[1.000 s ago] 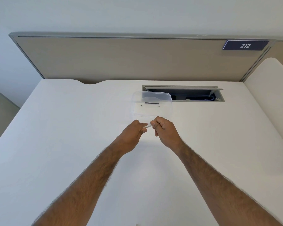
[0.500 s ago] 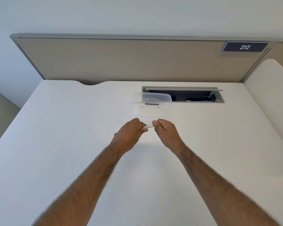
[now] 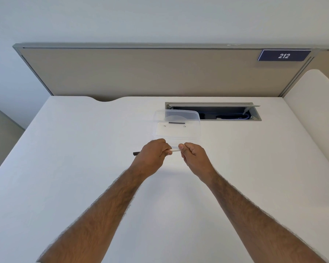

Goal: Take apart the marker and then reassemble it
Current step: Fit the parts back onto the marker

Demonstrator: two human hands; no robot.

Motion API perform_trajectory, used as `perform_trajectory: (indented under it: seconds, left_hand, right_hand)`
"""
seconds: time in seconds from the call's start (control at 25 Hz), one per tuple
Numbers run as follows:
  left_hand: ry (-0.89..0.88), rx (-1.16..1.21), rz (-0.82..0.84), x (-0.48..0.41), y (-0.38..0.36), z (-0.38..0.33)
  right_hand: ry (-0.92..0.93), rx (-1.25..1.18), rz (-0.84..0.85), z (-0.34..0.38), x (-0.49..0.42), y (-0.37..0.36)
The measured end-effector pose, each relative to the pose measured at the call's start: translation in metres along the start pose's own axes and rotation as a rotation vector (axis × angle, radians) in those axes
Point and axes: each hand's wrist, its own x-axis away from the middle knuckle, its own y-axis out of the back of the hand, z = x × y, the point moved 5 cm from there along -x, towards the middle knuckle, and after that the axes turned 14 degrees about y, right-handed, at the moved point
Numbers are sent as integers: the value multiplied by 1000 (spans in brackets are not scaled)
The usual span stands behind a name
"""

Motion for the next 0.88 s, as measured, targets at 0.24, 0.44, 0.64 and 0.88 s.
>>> perform_trajectory:
  seconds: [0.24, 0.44, 0.64, 0.88]
  left_hand:
    - [-19, -21, -13, 0, 3, -3]
    - [31, 11, 9, 2, -2, 4]
    - [28, 32, 70, 3, -5, 11]
    - [-17, -10, 9, 1, -1, 10]
  right_hand:
    - [-14, -23, -8, 3, -1, -1]
    - [-18, 19, 41, -4, 1, -1]
    - [75, 149, 85, -1, -3, 3]
    - [84, 150, 107, 0, -3, 4]
